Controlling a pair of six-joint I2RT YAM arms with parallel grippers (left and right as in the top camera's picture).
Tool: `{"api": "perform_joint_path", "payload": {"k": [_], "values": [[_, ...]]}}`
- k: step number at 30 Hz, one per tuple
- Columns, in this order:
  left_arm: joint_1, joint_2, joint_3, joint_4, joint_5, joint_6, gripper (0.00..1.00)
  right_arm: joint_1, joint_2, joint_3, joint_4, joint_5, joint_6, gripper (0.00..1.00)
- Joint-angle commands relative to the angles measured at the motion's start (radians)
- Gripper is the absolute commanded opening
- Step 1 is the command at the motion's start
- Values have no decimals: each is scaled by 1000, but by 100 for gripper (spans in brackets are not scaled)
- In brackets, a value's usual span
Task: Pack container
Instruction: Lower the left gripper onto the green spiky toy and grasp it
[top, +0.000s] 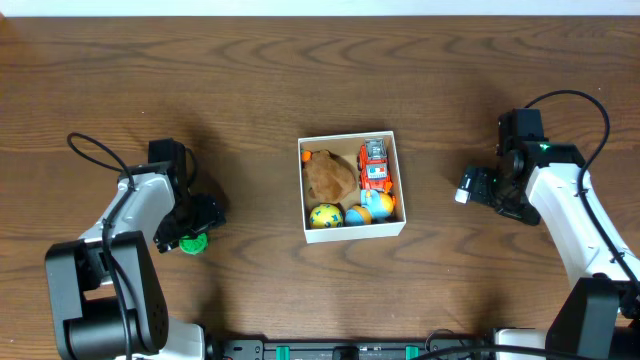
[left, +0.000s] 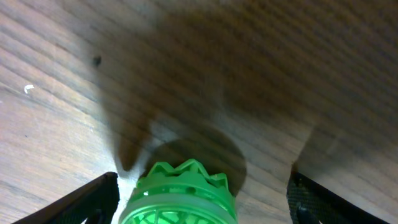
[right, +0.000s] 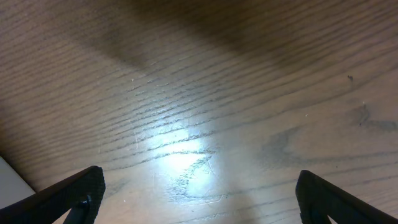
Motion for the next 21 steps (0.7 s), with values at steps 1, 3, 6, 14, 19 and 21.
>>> {"api": "perform_joint_path", "payload": {"k": [1, 3, 6, 14, 19, 21], "values": [[3, 46, -7, 1, -8, 1, 87, -5, -3, -2, -2, -3, -12, 99], [3, 56, -7, 0, -8, 1, 87, -5, -3, -2, -2, -3, -12, 99], [3, 57, -7, 0, -8, 1, 83, -5, -3, -2, -2, -3, -12, 99], [3, 57, -7, -15, -8, -3, 61, -5, -3, -2, -2, -3, -12, 99], [3, 57, -7, -19, -8, -3, 51, -5, -3, -2, -2, -3, -12, 99], [3, 57, -7, -20, -8, -3, 45, -5, -3, -2, -2, -3, -12, 99]]}}
